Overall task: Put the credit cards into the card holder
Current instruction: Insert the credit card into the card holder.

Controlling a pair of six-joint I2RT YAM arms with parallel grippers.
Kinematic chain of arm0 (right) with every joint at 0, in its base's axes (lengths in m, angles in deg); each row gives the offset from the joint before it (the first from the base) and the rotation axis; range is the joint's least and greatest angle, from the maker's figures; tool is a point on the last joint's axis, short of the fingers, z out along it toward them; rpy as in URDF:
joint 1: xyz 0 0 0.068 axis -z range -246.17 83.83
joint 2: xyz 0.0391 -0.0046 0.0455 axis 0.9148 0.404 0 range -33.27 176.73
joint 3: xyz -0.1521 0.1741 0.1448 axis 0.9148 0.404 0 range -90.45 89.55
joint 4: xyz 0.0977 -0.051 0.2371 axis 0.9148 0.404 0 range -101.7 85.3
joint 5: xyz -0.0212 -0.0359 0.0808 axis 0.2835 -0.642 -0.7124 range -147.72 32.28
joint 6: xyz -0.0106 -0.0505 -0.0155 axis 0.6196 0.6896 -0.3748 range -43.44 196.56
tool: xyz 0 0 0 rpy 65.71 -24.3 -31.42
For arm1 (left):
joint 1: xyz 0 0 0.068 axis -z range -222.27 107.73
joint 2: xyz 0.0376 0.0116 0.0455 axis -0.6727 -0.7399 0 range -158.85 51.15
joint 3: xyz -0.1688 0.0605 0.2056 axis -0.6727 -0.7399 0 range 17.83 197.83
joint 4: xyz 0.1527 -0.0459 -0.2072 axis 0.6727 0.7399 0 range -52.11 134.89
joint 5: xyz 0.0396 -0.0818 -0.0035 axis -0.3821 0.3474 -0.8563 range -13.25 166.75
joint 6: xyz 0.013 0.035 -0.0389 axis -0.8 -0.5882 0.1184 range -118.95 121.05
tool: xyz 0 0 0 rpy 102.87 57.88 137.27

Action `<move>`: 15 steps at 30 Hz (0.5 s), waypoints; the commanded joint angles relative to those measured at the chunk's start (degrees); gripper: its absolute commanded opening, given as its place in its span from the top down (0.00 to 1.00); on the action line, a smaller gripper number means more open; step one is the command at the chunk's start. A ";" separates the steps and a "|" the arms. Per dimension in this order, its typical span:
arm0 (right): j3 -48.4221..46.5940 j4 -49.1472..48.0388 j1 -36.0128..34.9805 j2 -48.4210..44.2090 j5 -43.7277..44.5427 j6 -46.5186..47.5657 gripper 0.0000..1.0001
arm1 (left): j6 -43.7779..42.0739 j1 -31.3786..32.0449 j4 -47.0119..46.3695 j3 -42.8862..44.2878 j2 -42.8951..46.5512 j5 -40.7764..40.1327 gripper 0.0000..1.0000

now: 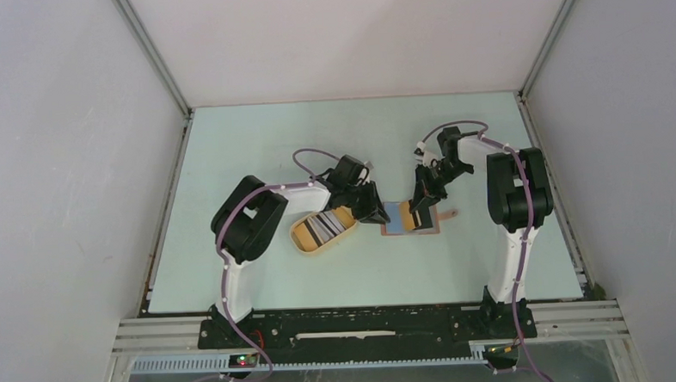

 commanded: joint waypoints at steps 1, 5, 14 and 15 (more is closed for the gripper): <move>1.03 -1.57 -0.95 -0.55 3.00 -0.26 0.86 | -0.08 -0.30 -1.07 -1.04 4.02 -0.53 0.76; 1.22 -1.51 -1.10 -0.36 2.98 -0.11 0.85 | -0.38 -0.29 -1.01 -1.20 4.92 -0.72 0.76; 1.22 -1.43 -2.09 -0.01 2.84 0.07 0.84 | -0.27 -0.11 -2.80 -1.92 8.51 -1.71 0.75; 1.22 -1.40 -2.09 0.06 2.79 -0.04 0.84 | 0.24 0.00 -3.66 -2.17 9.06 -1.77 0.73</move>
